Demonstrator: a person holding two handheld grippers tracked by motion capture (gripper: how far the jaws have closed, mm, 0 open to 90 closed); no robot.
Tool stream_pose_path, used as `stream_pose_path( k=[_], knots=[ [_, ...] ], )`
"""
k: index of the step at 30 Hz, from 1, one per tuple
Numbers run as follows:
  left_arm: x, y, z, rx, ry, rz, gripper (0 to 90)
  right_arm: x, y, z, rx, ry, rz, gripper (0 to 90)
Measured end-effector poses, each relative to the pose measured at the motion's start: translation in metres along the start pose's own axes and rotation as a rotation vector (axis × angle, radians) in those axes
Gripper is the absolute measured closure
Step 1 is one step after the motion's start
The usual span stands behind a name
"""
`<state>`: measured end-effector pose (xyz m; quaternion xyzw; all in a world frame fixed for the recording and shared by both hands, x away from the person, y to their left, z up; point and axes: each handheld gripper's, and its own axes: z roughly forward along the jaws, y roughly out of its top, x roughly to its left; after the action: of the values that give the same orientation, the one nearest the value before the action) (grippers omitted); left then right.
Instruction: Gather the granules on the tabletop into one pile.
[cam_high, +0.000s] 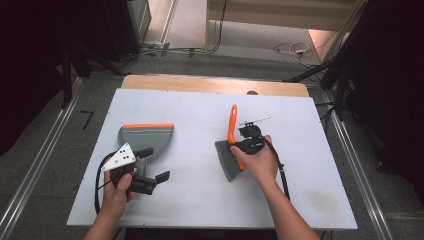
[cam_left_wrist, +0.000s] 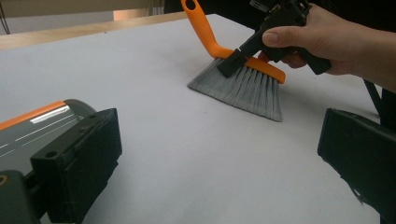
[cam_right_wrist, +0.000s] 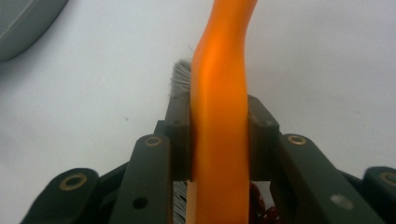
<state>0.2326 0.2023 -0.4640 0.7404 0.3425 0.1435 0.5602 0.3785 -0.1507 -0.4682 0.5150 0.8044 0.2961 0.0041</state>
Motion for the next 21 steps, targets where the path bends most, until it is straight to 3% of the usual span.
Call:
stream_pose_path(
  k=[8,10,12,14,19,21],
  knots=[
    [0.000,0.000,0.000,0.003,-0.002,-0.001,0.4,-0.005,0.000,-0.003,-0.002,-0.004,0.007,66.6],
    [0.000,0.000,0.000,0.004,-0.001,0.000,0.4,-0.006,0.000,-0.005,-0.005,0.018,0.025,66.7],
    [0.000,0.000,0.000,0.003,-0.001,-0.002,0.4,-0.007,0.000,-0.007,-0.020,0.065,0.014,67.1],
    [0.000,0.000,0.001,0.002,-0.002,-0.002,0.4,-0.007,0.002,-0.012,-0.033,0.083,0.011,67.6],
    [0.000,0.000,0.001,0.004,0.001,-0.002,0.4,-0.008,0.007,-0.032,-0.055,0.138,-0.049,67.8],
    [0.000,0.000,0.001,0.002,-0.001,-0.004,0.4,-0.007,0.008,-0.041,-0.051,0.151,-0.105,67.9]
  ],
)
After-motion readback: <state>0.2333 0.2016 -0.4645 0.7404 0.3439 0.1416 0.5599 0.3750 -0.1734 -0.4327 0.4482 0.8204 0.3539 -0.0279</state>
